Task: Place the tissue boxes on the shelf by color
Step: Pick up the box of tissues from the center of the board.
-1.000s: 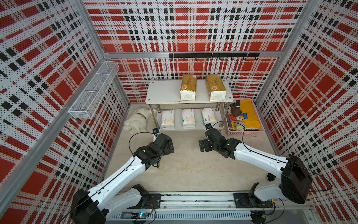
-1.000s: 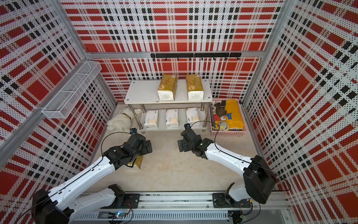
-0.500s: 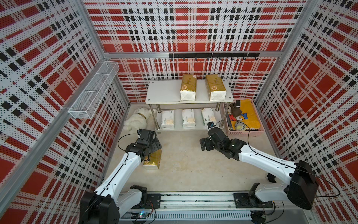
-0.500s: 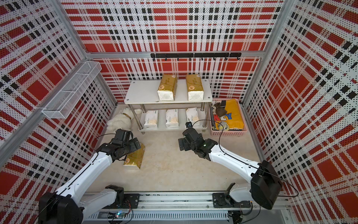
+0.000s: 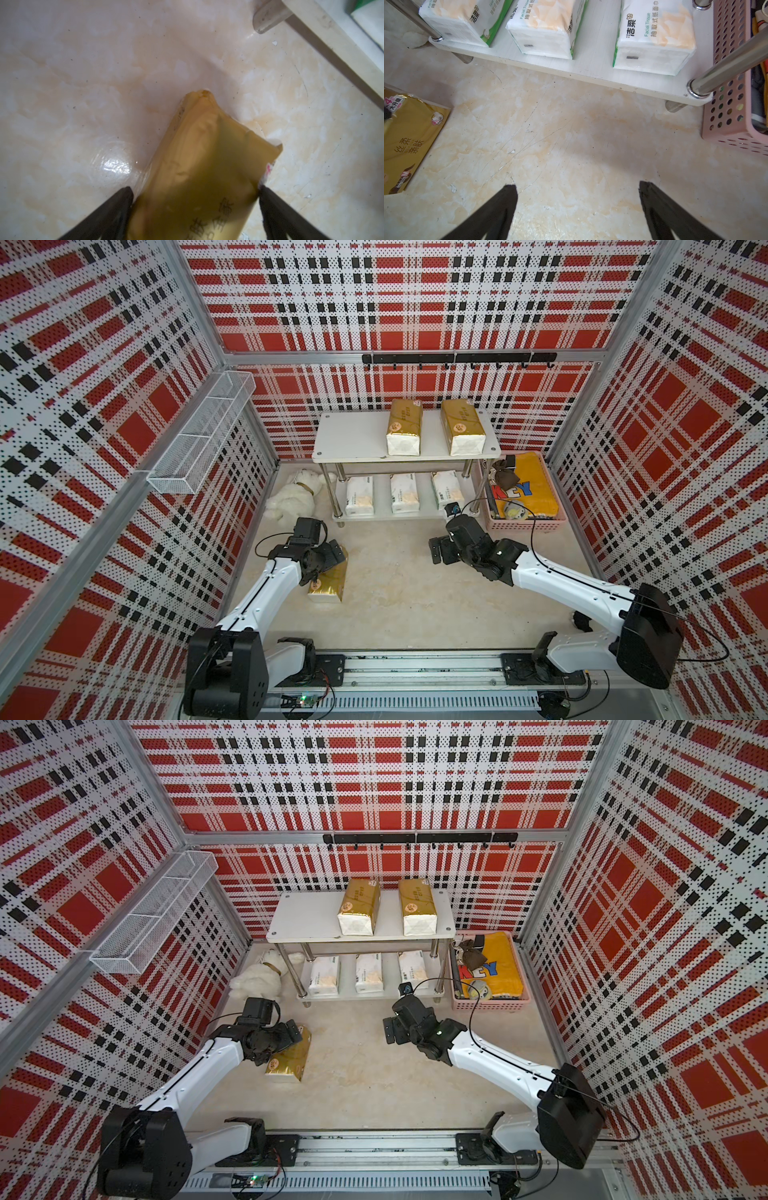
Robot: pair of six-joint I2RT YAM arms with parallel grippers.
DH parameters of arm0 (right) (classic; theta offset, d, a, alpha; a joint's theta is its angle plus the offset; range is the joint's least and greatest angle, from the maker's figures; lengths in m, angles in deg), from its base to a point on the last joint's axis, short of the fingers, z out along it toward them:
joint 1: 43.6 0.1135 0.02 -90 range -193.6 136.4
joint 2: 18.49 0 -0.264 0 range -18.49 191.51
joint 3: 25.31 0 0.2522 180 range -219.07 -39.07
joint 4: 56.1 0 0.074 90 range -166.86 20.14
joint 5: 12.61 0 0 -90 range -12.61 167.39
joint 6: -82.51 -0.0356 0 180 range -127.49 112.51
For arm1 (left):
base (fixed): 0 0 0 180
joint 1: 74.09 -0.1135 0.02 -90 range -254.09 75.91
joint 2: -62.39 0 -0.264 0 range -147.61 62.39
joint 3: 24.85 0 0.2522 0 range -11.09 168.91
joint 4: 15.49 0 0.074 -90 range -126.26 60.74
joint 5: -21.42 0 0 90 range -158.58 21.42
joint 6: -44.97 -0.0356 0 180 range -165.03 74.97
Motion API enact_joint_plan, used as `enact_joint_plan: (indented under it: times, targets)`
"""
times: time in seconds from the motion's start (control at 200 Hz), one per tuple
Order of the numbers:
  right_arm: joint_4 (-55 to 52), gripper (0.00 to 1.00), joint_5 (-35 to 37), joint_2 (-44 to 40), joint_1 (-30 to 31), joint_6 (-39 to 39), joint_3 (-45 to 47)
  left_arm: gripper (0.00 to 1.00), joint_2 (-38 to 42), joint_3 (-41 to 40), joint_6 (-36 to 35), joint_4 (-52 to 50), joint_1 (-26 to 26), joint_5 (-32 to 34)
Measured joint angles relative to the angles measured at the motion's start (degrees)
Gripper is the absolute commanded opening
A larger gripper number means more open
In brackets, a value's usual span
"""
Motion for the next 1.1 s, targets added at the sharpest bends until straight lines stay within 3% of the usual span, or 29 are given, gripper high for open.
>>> enact_joint_plan:
  times: [0.331, 1.102]
  targets:
    - [0.35, 1.0, 0.0, 0.0, 0.0, 0.04, 0.0, 0.99, -1.31, -0.22, 2.23, 0.24, 11.93, 0.85]
    - [1.62, 1.0, -1.49, 3.34, 0.0, 2.21, 0.02, 0.99, -5.81, -0.07, 20.61, -1.42, 40.26, 23.58]
